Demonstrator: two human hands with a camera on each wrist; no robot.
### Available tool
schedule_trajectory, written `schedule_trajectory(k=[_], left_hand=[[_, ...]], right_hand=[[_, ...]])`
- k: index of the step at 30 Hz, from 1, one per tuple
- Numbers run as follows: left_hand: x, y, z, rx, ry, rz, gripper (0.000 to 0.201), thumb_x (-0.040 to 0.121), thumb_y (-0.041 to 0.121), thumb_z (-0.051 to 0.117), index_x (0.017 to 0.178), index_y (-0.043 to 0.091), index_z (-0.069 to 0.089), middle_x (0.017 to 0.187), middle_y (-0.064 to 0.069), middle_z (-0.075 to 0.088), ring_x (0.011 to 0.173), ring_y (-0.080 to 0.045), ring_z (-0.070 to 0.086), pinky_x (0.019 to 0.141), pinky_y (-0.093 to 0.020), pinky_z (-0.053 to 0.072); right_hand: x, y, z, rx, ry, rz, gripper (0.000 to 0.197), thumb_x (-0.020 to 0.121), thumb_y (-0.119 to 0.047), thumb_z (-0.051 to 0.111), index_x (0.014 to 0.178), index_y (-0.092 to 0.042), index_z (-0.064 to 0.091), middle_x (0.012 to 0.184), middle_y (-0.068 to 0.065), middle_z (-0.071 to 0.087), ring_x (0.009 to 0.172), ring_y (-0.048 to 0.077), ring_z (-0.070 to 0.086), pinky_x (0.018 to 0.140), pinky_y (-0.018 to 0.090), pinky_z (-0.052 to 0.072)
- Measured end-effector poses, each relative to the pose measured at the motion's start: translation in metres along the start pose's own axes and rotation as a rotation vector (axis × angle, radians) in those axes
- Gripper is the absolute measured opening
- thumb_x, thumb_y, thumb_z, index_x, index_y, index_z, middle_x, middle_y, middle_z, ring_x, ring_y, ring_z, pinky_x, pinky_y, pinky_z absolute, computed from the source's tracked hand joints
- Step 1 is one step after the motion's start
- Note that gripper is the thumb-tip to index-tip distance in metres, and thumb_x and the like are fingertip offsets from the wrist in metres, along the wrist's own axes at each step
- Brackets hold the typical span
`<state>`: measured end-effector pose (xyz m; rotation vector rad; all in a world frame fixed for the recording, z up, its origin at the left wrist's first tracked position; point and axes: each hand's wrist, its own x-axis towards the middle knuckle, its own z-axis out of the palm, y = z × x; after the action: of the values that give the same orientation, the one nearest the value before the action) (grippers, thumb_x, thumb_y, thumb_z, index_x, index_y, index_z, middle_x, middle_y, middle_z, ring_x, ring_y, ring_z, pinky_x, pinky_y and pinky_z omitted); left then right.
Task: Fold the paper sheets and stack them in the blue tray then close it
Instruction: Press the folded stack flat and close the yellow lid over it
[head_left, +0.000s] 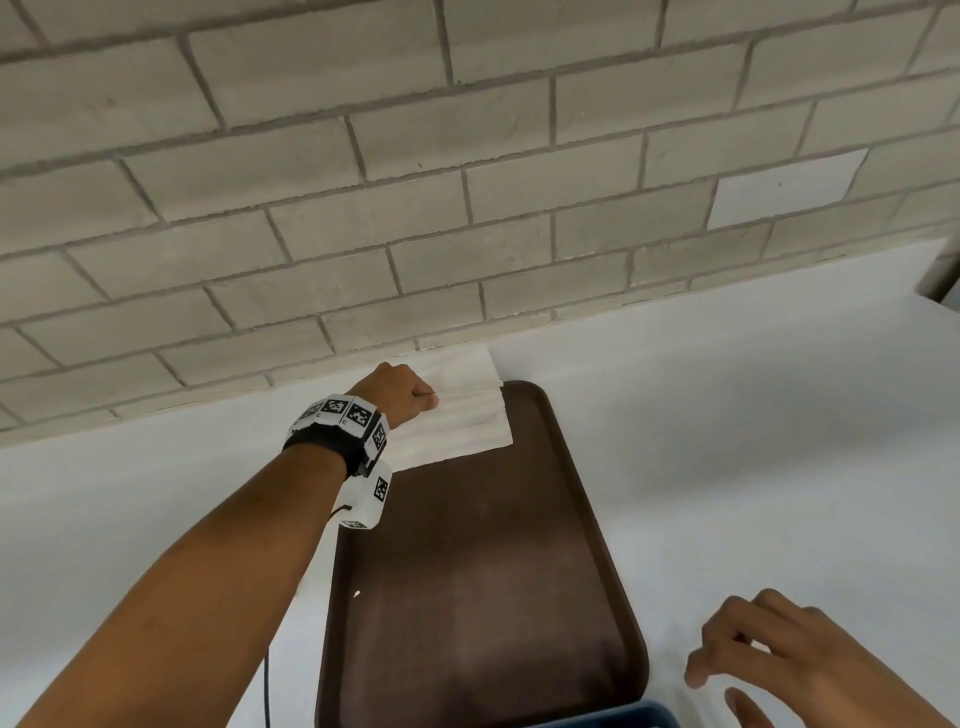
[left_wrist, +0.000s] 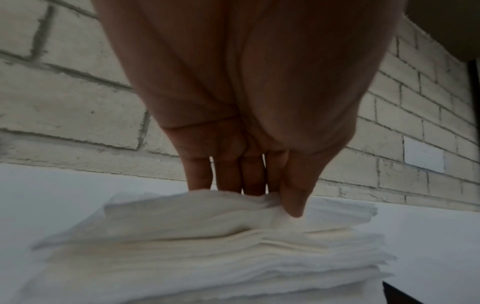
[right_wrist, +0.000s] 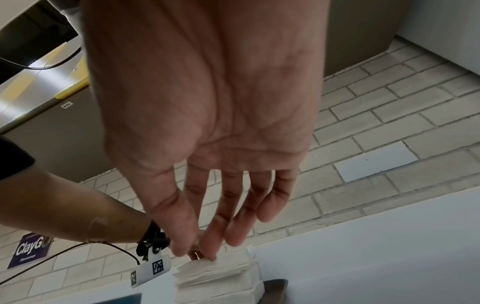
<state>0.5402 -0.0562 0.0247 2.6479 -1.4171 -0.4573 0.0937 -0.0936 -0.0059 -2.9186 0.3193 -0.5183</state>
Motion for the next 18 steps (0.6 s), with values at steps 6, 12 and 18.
schedule_trajectory(k=[6, 12, 18], left_hand=[[-0.019, 0.013, -0.024, 0.104, 0.527, 0.172, 0.03, 0.109, 0.026, 0.042, 0.111, 0.007, 0.065, 0.097, -0.016, 0.071, 0.081, -0.039, 0.067, 0.071, -0.043, 0.055], [-0.136, 0.082, -0.074, 0.163, 0.366, 0.511, 0.023, 0.109, 0.032, 0.04, 0.095, 0.021, 0.055, 0.081, 0.006, 0.057, 0.072, -0.019, 0.056, 0.071, -0.036, 0.049], [-0.237, 0.102, -0.051, -0.126, -0.18, 0.549, 0.027, 0.106, 0.033, 0.047, 0.083, 0.024, 0.058, 0.065, 0.01, 0.048, 0.06, -0.003, 0.046, 0.061, -0.016, 0.035]], right_hand=[[0.023, -0.001, -0.032, 0.022, 0.039, -0.038, 0.023, 0.097, -0.044, 0.032, 0.106, -0.047, 0.052, 0.098, -0.02, 0.049, 0.083, -0.005, 0.042, 0.066, 0.016, 0.036], [0.072, -0.032, -0.09, 0.234, 0.281, 0.224, 0.07, 0.07, -0.07, 0.054, 0.134, -0.055, 0.034, 0.142, -0.01, 0.036, 0.117, -0.003, 0.041, 0.081, 0.018, 0.043], [0.074, -0.07, -0.09, 0.662, -0.111, 0.153, 0.046, 0.081, -0.045, 0.068, 0.123, -0.053, 0.052, 0.12, -0.031, 0.06, 0.102, -0.004, 0.062, 0.078, 0.014, 0.051]])
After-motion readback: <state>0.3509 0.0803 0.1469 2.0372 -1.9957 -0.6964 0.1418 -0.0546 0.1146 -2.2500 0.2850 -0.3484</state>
